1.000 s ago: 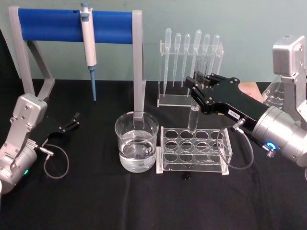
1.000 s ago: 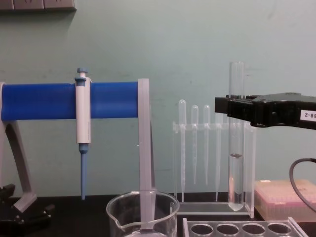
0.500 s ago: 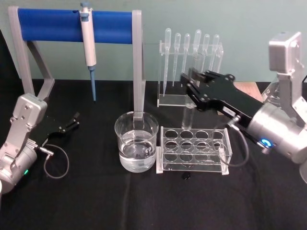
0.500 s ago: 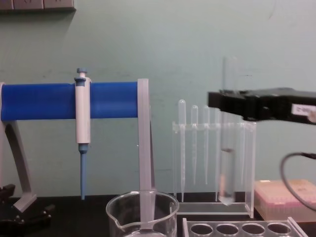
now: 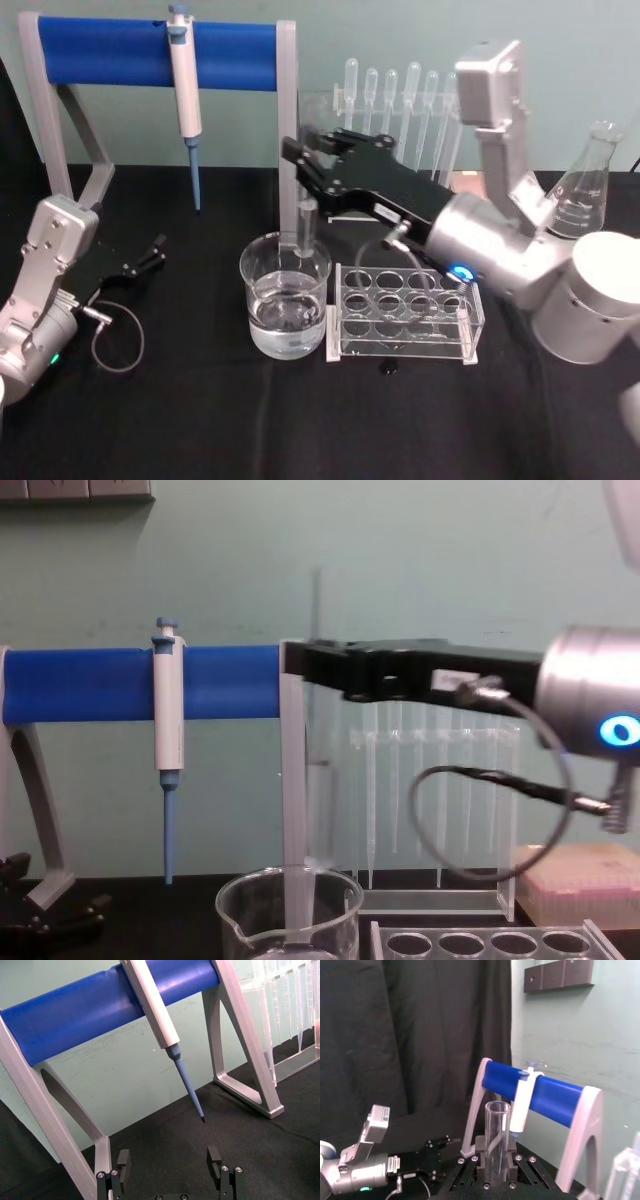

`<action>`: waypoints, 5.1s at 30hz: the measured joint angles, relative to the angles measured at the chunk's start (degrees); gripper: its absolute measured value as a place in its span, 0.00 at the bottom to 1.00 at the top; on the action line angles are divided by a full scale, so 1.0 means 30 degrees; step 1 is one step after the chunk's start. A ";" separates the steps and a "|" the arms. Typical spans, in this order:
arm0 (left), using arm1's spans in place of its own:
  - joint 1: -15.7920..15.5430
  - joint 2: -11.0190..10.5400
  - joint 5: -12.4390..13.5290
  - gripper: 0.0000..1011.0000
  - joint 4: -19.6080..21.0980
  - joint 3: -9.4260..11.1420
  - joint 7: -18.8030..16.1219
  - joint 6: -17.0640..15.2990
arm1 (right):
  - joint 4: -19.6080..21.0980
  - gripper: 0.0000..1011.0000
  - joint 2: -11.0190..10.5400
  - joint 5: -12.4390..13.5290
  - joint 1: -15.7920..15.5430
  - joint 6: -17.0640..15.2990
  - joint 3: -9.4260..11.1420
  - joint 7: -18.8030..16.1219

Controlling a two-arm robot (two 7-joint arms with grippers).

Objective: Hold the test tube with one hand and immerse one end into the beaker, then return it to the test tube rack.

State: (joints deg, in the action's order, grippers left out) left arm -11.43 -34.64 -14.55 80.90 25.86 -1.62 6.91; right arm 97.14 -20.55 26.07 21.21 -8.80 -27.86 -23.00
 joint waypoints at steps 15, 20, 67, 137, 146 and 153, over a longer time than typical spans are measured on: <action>0.0000 0.0000 0.0000 0.99 0.0000 0.0000 0.0000 0.0000 | -0.4045 0.22 0.1291 -0.0967 0.0279 0.2677 -0.1011 -0.0833; 0.0000 -0.0001 0.0001 0.99 0.0000 0.0000 0.0000 0.0000 | -0.4958 0.22 0.1472 -0.1312 0.0093 0.3341 -0.1141 -0.1145; 0.0000 0.0000 -0.0001 0.99 0.0000 -0.0001 0.0000 0.0000 | -0.5755 0.22 0.1685 -0.1693 -0.0032 0.3688 -0.1175 -0.1479; -0.0001 -0.0001 -0.0001 0.99 0.0000 -0.0001 0.0000 0.0000 | -0.5756 0.22 0.1685 -0.1695 -0.0031 0.3687 -0.1176 -0.1459; 0.0000 -0.0001 0.0000 0.99 0.0000 0.0000 0.0000 -0.0001 | -0.5756 0.22 0.1685 -0.1695 -0.0031 0.3686 -0.1176 -0.1459; -0.0001 0.0000 0.0001 0.99 0.0001 0.0000 0.0001 0.0000 | -0.5756 0.22 0.1685 -0.1695 -0.0031 0.3687 -0.1176 -0.1458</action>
State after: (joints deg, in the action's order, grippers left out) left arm -11.43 -34.65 -14.55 80.90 25.86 -1.62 6.91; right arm 79.87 -15.49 20.99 21.12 2.26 -31.39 -27.37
